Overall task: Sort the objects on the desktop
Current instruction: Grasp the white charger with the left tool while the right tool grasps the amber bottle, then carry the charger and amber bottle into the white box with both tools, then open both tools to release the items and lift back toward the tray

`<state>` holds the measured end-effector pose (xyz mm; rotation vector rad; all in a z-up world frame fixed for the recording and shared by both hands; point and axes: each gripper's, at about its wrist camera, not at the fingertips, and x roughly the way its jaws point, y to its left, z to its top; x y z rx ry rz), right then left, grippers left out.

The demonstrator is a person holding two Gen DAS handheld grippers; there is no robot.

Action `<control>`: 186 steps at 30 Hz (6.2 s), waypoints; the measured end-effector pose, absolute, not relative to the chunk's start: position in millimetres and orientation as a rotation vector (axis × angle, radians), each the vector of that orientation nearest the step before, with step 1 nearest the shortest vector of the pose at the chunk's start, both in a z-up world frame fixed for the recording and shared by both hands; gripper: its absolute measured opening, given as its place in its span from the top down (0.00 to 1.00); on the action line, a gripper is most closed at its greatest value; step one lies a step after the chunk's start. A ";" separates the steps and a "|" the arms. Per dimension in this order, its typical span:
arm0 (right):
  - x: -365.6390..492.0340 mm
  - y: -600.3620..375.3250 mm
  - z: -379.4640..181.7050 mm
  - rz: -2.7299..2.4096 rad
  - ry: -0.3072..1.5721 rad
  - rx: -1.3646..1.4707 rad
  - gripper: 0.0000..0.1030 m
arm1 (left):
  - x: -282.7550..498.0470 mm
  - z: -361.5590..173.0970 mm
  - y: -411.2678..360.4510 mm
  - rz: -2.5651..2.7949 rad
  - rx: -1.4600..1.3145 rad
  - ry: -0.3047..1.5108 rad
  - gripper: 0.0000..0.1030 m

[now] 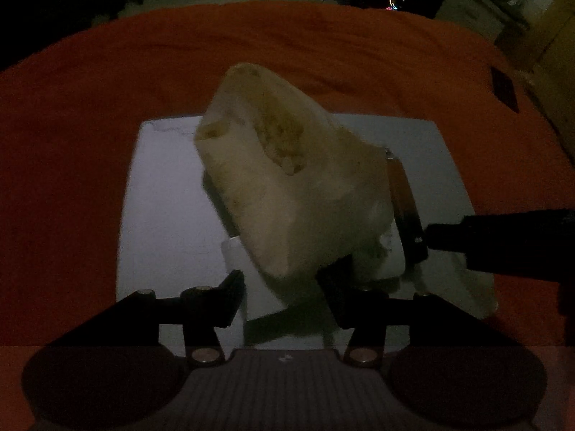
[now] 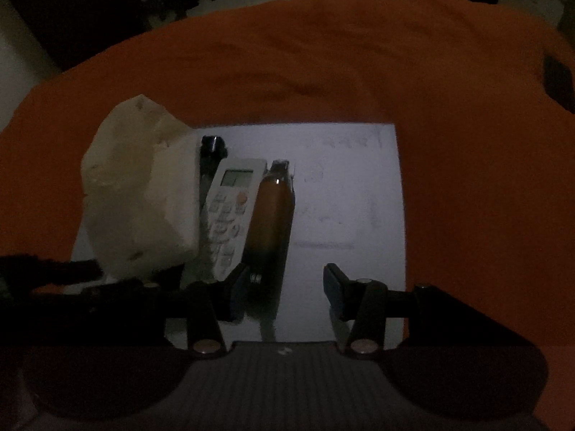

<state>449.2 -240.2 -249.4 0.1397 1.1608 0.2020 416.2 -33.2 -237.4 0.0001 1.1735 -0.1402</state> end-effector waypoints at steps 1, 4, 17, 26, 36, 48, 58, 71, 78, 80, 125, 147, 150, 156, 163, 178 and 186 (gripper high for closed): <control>452.1 -238.2 -252.8 0.201 1.162 0.140 0.52 | 416.5 -238.4 -35.6 -0.137 0.016 1.161 0.53; 454.9 -233.0 -259.4 0.207 1.159 0.143 0.52 | 416.5 -241.0 -40.7 -0.134 0.052 1.137 0.51; 432.6 -237.7 -261.6 0.163 1.221 0.115 0.72 | 396.2 -248.7 -15.3 -0.138 0.073 1.118 0.50; 412.4 -254.3 -259.1 0.189 1.265 0.090 0.72 | 368.5 -239.1 10.4 -0.194 0.098 1.145 0.52; 429.2 -254.3 -245.4 0.161 1.221 0.018 0.44 | 380.7 -239.9 -8.7 -0.204 0.229 1.111 0.34; 428.1 -238.2 -261.8 0.178 1.239 -0.054 0.72 | 392.0 -259.0 -6.2 -0.136 0.162 1.228 0.48; 414.2 -228.2 -250.6 0.180 1.215 -0.080 0.73 | 382.6 -248.3 -3.1 -0.153 0.169 1.185 0.49; 383.2 -223.0 -191.8 0.242 1.134 -0.011 0.73 | 359.1 -197.4 -3.4 -0.191 0.119 1.086 0.49; 347.2 -228.7 -156.7 0.262 1.118 0.061 0.73 | 322.1 -156.7 -6.5 -0.247 0.099 1.019 0.49; 334.2 -228.0 -150.5 0.272 1.132 0.068 0.73 | 307.6 -146.6 -9.8 -0.272 0.108 0.998 0.49; 181.2 -160.6 -272.0 0.583 1.379 -0.414 0.73 | 152.5 -262.1 -64.9 -0.627 0.558 1.192 0.49; 178.3 -201.2 -284.8 0.496 1.380 -0.424 0.73 | 151.3 -268.1 -62.0 -0.611 0.581 1.173 0.48; 179.1 -204.6 -286.4 0.488 1.382 -0.407 0.73 | 152.9 -269.0 -63.7 -0.607 0.591 1.170 0.48; 177.5 -210.2 -290.5 0.475 1.401 -0.387 0.65 | 148.6 -267.8 -65.2 -0.607 0.609 1.162 0.49; 170.8 -214.7 -286.1 0.477 1.407 -0.364 0.58 | 146.6 -264.2 -64.6 -0.605 0.607 1.152 0.45; 204.0 -183.8 -251.2 0.429 1.373 -0.224 0.56 | 163.6 -239.1 -59.9 -0.478 0.494 1.180 0.45; 228.8 -202.7 -207.2 0.381 1.325 -0.124 0.56 | 176.8 -215.0 -60.8 -0.479 0.428 1.142 0.42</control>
